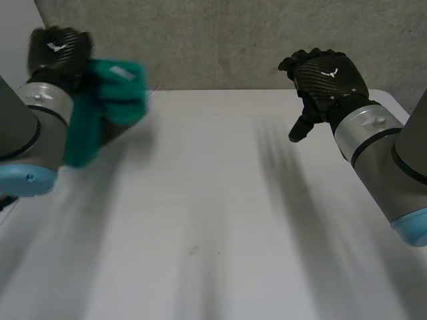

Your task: Fold the laundry.

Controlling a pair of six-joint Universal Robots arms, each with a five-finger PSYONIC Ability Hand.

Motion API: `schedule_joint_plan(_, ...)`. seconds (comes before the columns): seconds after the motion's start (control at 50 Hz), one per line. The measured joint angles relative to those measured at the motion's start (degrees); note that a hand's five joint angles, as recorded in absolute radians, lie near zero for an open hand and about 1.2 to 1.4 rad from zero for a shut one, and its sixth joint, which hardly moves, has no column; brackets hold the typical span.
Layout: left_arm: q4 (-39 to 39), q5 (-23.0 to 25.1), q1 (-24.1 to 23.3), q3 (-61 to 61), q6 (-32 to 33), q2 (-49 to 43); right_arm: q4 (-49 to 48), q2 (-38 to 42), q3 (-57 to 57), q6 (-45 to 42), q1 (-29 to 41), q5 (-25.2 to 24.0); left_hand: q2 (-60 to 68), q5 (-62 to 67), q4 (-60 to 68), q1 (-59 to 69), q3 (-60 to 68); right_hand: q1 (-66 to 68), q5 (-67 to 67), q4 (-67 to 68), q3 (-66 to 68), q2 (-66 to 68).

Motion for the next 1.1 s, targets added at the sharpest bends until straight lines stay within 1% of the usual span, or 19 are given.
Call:
schedule_joint_plan(0.08, -4.4, 1.9, -9.5, -5.3, -5.4, 6.4, 0.0, 0.0, -0.3, 0.0, -0.7, 0.1, 0.2, 0.0, 0.0, 0.0, 0.1, 0.0, 0.0, 0.0, 0.0, 0.0)
schedule_joint_plan(0.1, -4.4, 1.9, -9.5, -5.3, -5.4, 6.4, 0.0, 0.0, -0.3, 0.0, -0.7, 0.1, 0.2, 0.0, 0.0, 0.0, 0.1, 0.0, 0.0, 0.0, 0.0, 0.0)
schedule_joint_plan(0.12, -6.7, 2.8, -13.6, -6.8, -6.6, 7.4, 0.0, 0.0, -0.4, 0.0, -1.1, 0.1, 0.2, 0.0, 0.0, 0.0, 0.1, 0.0, 0.0, 0.0, 0.0, 0.0)
schedule_joint_plan(0.16, -9.4, 3.7, -18.1, -7.8, -7.4, 7.3, 0.0, 0.0, -0.5, 0.0, -1.5, 0.1, -8.2, -8.0, -8.4, -9.4, -8.3, 0.0, 0.0, 0.0, 0.0, 0.0)
schedule_joint_plan(0.18, -10.9, 4.1, -20.3, -8.1, -7.5, 6.7, 0.0, 0.0, -0.6, 0.0, -1.7, 0.1, -22.9, -21.3, -21.8, -24.8, -22.7, 0.0, 0.0, 0.0, 0.0, 0.0)
schedule_joint_plan(0.22, -12.2, 4.3, -22.1, -8.1, -7.5, 5.7, 0.1, 0.0, -0.7, 0.0, -1.8, 0.1, -22.9, -21.3, -21.8, -24.8, -22.7, 0.0, 0.0, 0.0, 0.0, 0.0)
schedule_joint_plan(0.24, -13.4, 4.4, -23.5, -7.9, -7.4, 4.6, 0.2, 0.0, -0.8, 0.0, -1.9, 0.1, -44.1, -42.3, -43.5, -46.1, -42.6, 0.0, 0.0, 0.0, 0.0, 0.0)
schedule_joint_plan(0.26, -14.1, 4.5, -24.2, -7.7, -7.3, 3.7, 0.3, 0.0, -0.8, 0.0, -2.0, 0.1, -49.9, -47.4, -50.0, -49.7, -49.6, 0.0, 0.0, 0.0, 0.0, 0.0)
schedule_joint_plan(0.3, -15.0, 4.4, -24.8, -7.1, -7.2, 2.4, 0.6, 0.0, -1.0, 0.0, -2.0, 0.0, -49.9, -47.4, -50.0, -49.7, -49.6, 0.0, 0.0, 0.0, 0.0, 0.0)
schedule_joint_plan(0.32, -15.6, 4.4, -25.0, -6.6, -7.0, 1.4, 0.8, 0.1, -1.1, 0.0, -2.0, 0.0, -55.3, -51.6, -56.4, -51.2, -55.4, 0.0, 0.0, 0.0, 0.0, 0.0)
schedule_joint_plan(0.34, -15.6, 4.4, -25.0, -6.6, -7.0, 1.4, 0.8, 0.1, -1.1, 0.0, -2.0, 0.0, -55.3, -51.6, -56.4, -51.2, -55.4, 0.0, 0.0, 0.0, 0.0, 0.0)
schedule_joint_plan(0.62, -16.1, 1.9, -19.4, -6.1, -6.6, -0.6, 9.9, 1.4, -5.1, -5.8, -1.9, -1.3, -55.8, -51.7, -57.0, -51.2, -55.8, 0.0, 0.0, 0.0, 0.0, 0.0)
schedule_joint_plan(0.66, -15.8, 1.5, -17.0, -6.7, -6.4, -0.3, 18.3, 2.4, -6.7, -10.9, -1.8, -2.6, -55.8, -51.7, -57.0, -51.2, -55.8, 0.0, 0.0, 0.0, 0.0, 0.0)
schedule_joint_plan(0.7, -15.8, 1.6, -16.6, -6.7, -6.4, -0.4, 19.5, 2.5, -6.8, -11.4, -1.8, -2.9, -55.8, -51.7, -57.0, -51.2, -55.8, 0.0, 0.0, 0.0, 0.0, 0.0)
schedule_joint_plan(0.72, -15.8, 2.8, -14.2, -6.6, -5.6, -0.5, 23.7, 2.9, -6.6, -12.7, -1.7, -3.8, -55.8, -51.7, -57.0, -51.2, -55.8, 0.0, 0.0, 0.0, 0.0, 0.0)
schedule_joint_plan(0.8, -16.0, 5.9, -10.5, -6.6, -2.8, -1.4, 27.9, 3.2, -4.1, -12.3, -1.4, -5.9, -55.8, -51.7, -57.0, -51.2, -55.8, 0.0, 0.0, 0.0, 0.0, 0.0)
schedule_joint_plan(0.92, -16.2, 9.8, -5.6, -6.8, 3.9, -3.5, 28.2, 3.3, 1.2, -9.4, -1.2, -9.6, -55.6, -51.7, -56.8, -51.0, -55.7, 0.0, 0.0, 0.0, 0.0, 0.0)
schedule_joint_plan(0.94, -16.5, 10.9, -3.1, -6.8, 7.8, -5.1, 26.8, 3.3, 4.4, -7.8, -1.2, -11.9, -55.4, -51.5, -56.8, -50.9, -55.6, 0.0, 0.0, 0.0, 0.0, 0.0)
schedule_joint_plan(1.1, -17.3, 11.5, 0.7, -6.7, 15.2, -10.1, 19.0, 3.0, 12.7, -6.8, -0.7, -15.4, -53.5, -51.0, -54.7, -48.3, -54.1, 0.0, 0.0, 0.0, 0.0, 0.0)
